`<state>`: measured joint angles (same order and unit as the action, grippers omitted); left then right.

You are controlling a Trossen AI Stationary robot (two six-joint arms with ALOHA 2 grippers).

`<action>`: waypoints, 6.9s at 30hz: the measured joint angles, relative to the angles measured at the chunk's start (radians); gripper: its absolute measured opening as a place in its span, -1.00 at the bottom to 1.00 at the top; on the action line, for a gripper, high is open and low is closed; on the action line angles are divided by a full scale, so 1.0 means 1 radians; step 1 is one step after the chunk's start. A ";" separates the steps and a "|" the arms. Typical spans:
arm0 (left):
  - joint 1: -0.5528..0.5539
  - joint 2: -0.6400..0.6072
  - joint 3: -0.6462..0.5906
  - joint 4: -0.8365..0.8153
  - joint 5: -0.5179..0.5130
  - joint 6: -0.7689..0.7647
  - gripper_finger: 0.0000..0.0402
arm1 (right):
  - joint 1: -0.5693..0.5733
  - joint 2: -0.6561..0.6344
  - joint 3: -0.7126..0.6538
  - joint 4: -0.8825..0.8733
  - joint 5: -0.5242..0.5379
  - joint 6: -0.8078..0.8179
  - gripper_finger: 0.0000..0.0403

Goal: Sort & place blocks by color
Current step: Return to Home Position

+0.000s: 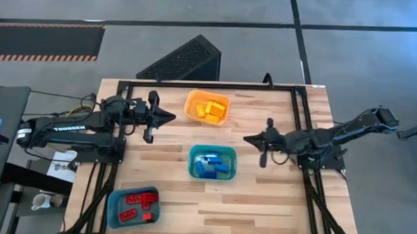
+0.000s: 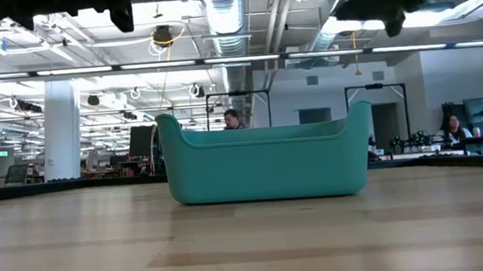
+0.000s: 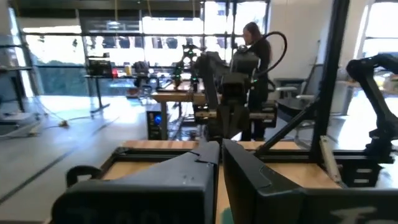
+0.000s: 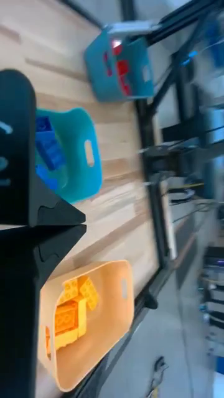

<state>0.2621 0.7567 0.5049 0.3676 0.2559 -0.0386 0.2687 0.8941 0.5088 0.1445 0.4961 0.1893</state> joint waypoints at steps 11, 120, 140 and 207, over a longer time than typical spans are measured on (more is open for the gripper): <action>0.035 -0.045 0.000 -0.014 -0.011 -0.008 -0.95 | -0.005 -0.360 -0.195 0.059 -0.002 -0.093 -0.99; 0.026 -0.744 -0.498 -0.277 0.157 -0.168 -1.00 | -0.010 -0.868 -0.460 -0.193 0.002 -0.013 -0.86; 0.026 -0.744 -0.498 -0.285 0.070 -0.168 -1.00 | -0.010 -0.868 -0.460 -0.193 0.002 -0.013 -0.86; 0.027 -0.743 -0.498 -0.285 0.070 -0.167 -1.00 | -0.009 -0.868 -0.460 -0.193 0.002 -0.013 -0.86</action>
<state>0.2886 0.0132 0.0067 0.0822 0.3256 -0.2058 0.2595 0.0260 0.0486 -0.0486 0.4976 0.1761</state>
